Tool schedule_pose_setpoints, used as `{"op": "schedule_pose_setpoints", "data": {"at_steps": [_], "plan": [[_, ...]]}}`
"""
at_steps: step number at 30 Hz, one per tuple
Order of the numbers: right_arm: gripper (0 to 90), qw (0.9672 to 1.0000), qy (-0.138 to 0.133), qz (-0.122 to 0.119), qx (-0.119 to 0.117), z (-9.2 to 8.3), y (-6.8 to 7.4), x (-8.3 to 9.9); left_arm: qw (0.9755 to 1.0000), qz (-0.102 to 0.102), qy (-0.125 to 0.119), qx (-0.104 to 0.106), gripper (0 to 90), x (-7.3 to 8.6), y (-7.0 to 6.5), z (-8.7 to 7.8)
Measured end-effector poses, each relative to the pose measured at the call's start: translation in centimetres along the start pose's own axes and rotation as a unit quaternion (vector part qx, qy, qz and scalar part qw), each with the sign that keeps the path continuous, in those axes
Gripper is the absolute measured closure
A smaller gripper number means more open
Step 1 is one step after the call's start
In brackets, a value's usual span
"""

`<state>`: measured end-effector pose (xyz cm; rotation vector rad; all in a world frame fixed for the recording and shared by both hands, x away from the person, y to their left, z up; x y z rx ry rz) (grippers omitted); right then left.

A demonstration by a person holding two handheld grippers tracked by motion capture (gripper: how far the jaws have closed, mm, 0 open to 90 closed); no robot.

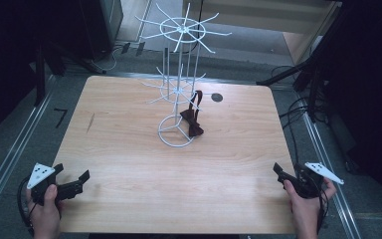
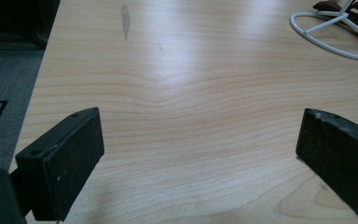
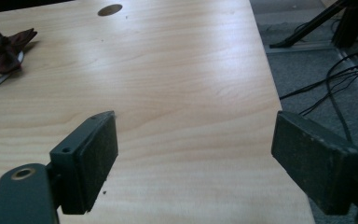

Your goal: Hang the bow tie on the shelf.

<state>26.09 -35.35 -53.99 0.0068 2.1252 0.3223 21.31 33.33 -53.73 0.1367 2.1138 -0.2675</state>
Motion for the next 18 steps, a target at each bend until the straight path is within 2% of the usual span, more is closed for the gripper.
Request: {"op": "schedule_pose_setpoints", "data": {"at_steps": [3,11,18], "plan": [[13.1,0.9999,0.002,0.01,-0.005,-0.5,-0.7,0.9,1.0,0.001,0.001,-0.001,1.6,0.0,0.0,0.0],[13.1,0.9997,0.009,0.02,0.009,-1.5,-2.4,3.0,1.0,0.004,0.001,-0.002,1.5,0.0,-0.1,0.0],[13.2,0.9995,0.005,0.023,0.021,-2.5,-3.6,3.8,1.0,0.004,0.003,0.0,1.5,0.0,-0.1,0.0]]}}
Point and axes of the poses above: each handheld gripper's, and its own axes: z roughly forward along the jaws, x roughly out of its underside, y roughly to its left, the point moved 3 cm from there along z, roughly forward along the jaws, and after that the axes turned 1 degree about y, right-handed, at the moved point
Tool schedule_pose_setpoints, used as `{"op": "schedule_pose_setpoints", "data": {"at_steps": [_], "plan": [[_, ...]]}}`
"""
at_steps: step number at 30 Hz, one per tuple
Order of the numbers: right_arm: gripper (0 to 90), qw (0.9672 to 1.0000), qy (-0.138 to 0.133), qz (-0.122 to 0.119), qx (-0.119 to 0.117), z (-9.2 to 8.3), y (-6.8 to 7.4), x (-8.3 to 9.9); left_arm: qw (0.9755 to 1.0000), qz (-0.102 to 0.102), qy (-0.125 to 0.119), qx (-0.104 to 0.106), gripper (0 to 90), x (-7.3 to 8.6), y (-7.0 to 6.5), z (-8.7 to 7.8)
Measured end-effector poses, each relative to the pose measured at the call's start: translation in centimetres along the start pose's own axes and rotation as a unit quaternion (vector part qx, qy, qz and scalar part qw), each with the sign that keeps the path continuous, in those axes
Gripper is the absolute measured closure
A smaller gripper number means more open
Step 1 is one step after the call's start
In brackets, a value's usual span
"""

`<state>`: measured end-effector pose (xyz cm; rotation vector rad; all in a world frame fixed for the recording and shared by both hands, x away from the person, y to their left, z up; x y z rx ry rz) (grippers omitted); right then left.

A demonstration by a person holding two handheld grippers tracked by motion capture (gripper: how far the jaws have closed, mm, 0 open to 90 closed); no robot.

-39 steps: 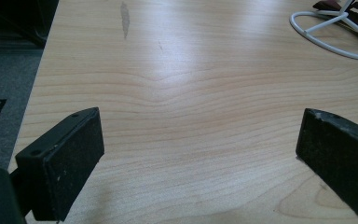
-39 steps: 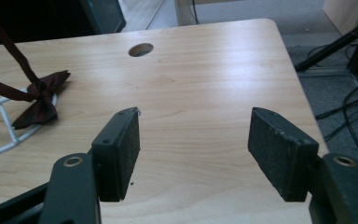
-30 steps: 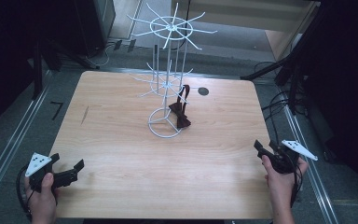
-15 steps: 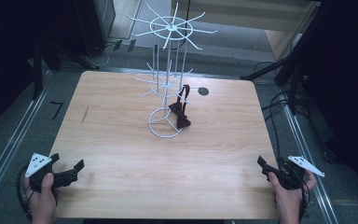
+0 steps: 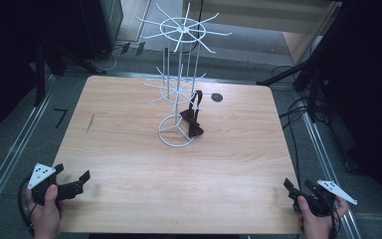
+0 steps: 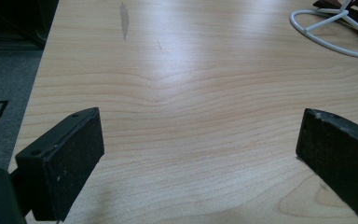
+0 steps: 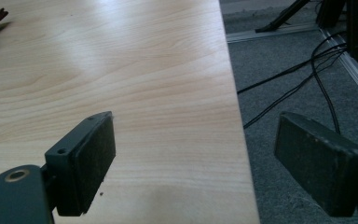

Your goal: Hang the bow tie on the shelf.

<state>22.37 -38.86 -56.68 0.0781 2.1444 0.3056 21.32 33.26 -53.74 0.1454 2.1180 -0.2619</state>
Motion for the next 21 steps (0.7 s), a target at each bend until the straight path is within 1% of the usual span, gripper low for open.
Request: {"op": "schedule_pose_setpoints", "data": {"at_steps": [3,5,11,14,16,21], "plan": [[13.3,1.0,0.002,0.003,0.005,-0.31,-0.38,0.37,1.0,-0.002,-0.001,0.001,1.5,0.0,0.01,-0.01],[13.3,1.0,-0.003,0.007,0.005,-0.54,-0.55,0.43,1.0,-0.002,0.0,0.001,1.5,0.0,0.02,0.0],[13.7,0.9997,-0.01,0.021,0.006,-0.74,-0.55,0.58,1.0,-0.002,0.001,0.001,1.5,0.0,0.03,0.03],[13.8,0.9993,-0.013,0.034,0.006,-0.86,-0.44,0.65,1.0,0.0,0.003,0.001,1.5,-0.01,0.02,0.09],[13.8,0.9993,-0.015,0.034,0.007,-0.86,-0.48,0.65,1.0,0.0,0.004,-0.001,1.5,-0.01,0.01,0.11],[13.8,0.9996,-0.003,0.023,0.013,-0.68,-0.21,0.66,1.0,-0.003,0.005,0.0,1.5,-0.01,0.06,0.08]]}}
Point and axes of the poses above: each handheld gripper's, and its own axes: z roughly forward along the jaws, x roughly out of its underside, y roughly to its left, the point moved 3 cm from there along z, roughly forward along the jaws, and after that the axes turned 1 degree about y, right-handed, at the moved point
